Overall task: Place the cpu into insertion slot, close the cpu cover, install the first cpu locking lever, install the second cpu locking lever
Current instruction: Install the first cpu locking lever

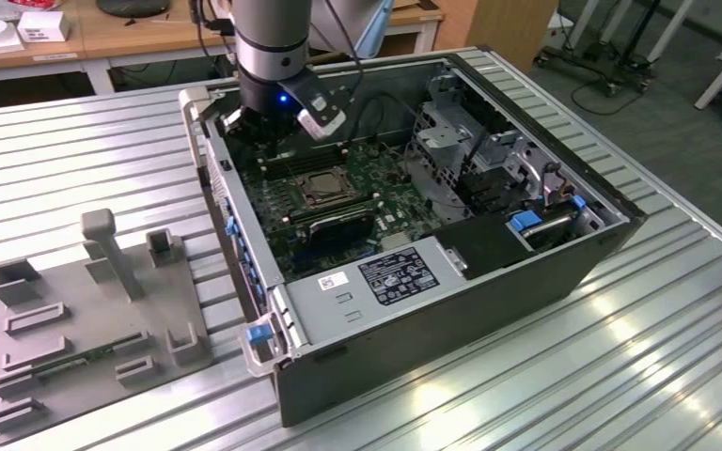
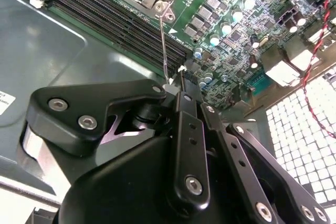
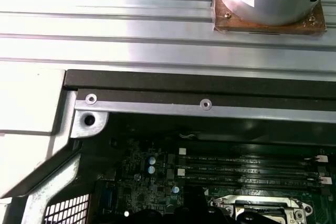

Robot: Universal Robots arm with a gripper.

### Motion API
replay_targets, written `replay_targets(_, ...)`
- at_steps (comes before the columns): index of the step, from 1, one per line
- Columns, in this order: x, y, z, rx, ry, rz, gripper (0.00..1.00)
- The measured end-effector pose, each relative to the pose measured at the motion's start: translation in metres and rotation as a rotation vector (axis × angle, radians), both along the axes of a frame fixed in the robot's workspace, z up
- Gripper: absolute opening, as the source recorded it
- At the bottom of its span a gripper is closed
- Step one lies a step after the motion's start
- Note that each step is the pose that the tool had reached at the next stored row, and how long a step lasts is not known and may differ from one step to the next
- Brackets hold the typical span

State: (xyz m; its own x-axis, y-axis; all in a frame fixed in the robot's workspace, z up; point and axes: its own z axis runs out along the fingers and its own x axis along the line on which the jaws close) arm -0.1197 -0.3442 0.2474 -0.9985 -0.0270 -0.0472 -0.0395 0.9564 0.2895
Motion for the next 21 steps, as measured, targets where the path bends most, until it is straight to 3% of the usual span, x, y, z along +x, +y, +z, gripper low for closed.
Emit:
replay_targets(6,0.0084,0.0000,-0.0001,0.0041,-0.0001,0.000,0.11)
replay_targets(12,0.0251,0.0000,-0.0001,0.0163,-0.0001,0.000,0.11)
replay_targets(17,0.0392,0.0000,-0.0001,0.0188,0.0000,0.000,0.11)
replay_targets(21,0.0399,0.0000,-0.0001,0.0188,0.0000,0.000,0.11)
